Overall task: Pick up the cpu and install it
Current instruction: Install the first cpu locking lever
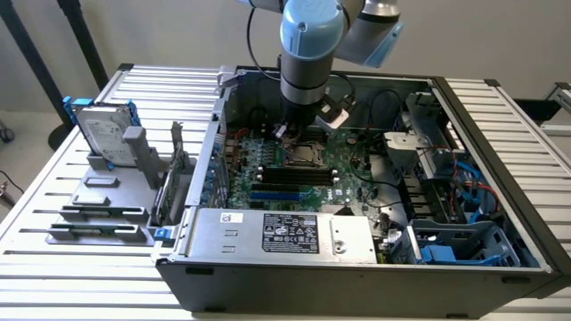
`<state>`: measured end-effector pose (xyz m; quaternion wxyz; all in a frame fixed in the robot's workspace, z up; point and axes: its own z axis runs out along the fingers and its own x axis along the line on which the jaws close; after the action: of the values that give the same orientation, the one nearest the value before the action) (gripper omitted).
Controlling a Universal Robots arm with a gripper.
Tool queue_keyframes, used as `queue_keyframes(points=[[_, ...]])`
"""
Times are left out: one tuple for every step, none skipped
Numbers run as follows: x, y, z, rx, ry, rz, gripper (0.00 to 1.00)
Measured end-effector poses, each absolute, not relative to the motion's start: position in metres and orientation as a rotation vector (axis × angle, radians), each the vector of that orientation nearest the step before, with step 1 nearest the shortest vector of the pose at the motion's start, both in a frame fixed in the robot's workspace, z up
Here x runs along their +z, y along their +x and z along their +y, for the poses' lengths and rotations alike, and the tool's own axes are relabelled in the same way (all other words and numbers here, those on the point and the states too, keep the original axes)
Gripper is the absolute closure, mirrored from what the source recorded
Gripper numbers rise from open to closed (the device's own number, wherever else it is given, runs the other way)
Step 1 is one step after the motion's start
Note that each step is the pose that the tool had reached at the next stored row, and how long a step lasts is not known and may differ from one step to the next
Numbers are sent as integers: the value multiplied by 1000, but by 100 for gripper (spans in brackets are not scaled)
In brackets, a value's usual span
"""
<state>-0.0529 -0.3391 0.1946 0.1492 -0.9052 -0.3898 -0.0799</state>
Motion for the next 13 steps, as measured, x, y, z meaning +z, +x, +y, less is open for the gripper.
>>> queue_keyframes(points=[[195, -53, -339, -229, -2603, -1121, 89], [195, -53, -339, -228, -2604, -1121, 89], [195, -53, -339, -228, -2605, -1122, 89], [195, -52, -339, -227, -2605, -1122, 89], [195, -52, -339, -227, -2606, -1122, 89], [195, -52, -339, -227, -2607, -1123, 89], [195, -51, -339, -226, -2607, -1123, 89], [195, -51, -339, -226, -2607, -1123, 89], [195, -50, -339, -226, -2607, -1123, 89], [195, -50, -339, -226, -2607, -1123, 89], [195, -49, -339, -226, -2607, -1123, 89], [195, -48, -339, -227, -2608, -1122, 89], [195, -48, -338, -227, -2608, -1122, 89]])
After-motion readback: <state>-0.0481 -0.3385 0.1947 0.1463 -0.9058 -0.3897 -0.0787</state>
